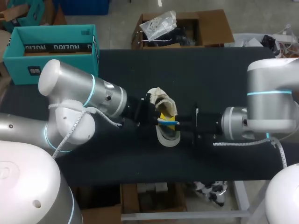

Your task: Open the shoe tongue, take the insole out of the shoe, put the insole back into the shoe, and pack the shoe into the shoebox

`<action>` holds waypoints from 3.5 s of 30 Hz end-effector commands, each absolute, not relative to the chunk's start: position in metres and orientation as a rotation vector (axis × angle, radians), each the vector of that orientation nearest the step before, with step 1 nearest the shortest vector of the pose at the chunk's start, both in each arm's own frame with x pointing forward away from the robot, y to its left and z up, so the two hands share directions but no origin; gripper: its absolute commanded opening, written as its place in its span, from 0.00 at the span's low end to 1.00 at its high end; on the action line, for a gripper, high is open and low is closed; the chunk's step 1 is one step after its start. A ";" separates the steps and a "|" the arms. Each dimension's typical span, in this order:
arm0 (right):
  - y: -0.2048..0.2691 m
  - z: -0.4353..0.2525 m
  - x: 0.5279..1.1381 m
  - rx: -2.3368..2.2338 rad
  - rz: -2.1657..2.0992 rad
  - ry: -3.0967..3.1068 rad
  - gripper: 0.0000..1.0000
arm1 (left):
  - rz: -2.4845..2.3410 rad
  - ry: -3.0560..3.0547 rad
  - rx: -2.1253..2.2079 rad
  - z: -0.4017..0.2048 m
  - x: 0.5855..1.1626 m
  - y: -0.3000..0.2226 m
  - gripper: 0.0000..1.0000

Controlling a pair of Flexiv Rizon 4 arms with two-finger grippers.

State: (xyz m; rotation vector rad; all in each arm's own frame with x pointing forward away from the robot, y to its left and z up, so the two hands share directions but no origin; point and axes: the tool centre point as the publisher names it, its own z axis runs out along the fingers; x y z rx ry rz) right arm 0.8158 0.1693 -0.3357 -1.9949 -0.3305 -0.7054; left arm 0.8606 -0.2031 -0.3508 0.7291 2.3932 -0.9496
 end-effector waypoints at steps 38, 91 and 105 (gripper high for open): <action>0.167 -0.344 0.836 -2.103 -0.668 -0.189 0.00 | -1.007 2.432 0.672 -0.345 0.862 -0.188 0.55; 0.168 -0.355 0.839 -2.134 -0.623 -0.169 0.29 | -1.136 2.394 0.607 -0.347 0.859 -0.206 0.00; 0.164 -0.327 0.809 -2.189 -0.633 -0.150 0.28 | -1.154 2.400 0.629 -0.353 0.853 -0.205 0.00</action>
